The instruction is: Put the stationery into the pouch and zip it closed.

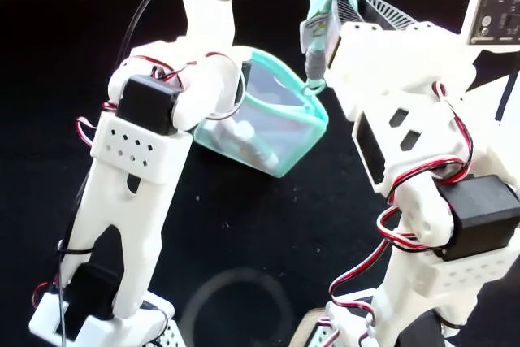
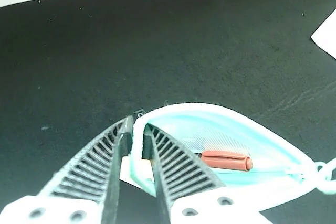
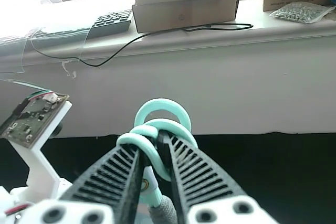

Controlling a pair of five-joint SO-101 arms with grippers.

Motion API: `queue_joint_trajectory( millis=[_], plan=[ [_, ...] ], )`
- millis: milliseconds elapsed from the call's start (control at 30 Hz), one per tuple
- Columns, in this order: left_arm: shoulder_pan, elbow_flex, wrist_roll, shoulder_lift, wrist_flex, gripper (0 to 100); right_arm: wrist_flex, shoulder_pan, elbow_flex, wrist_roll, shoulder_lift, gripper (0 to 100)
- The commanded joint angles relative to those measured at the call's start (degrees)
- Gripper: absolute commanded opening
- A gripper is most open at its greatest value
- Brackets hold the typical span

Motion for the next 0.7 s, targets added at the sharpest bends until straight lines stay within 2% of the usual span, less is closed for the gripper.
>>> queue_joint_trajectory(
  millis=[0, 300, 533, 667],
  plan=[
    [2.07, -1.89, 0.44, 0.4, 3.43, 1, -0.48, -0.48, -3.47, 2.73, -2.24, 0.5],
    [2.15, -1.19, 0.26, 1.01, 3.69, 1, 0.04, -0.48, -7.87, 3.96, -1.63, 0.5],
    [2.24, -0.57, 0.62, 0.48, 7.21, 24, -0.22, -0.48, -3.56, 4.04, -1.63, 0.5],
    [2.51, -2.24, 0.7, -0.4, 9.76, 28, -0.13, -0.22, -1.27, 6.07, -1.63, 0.5]
  ],
)
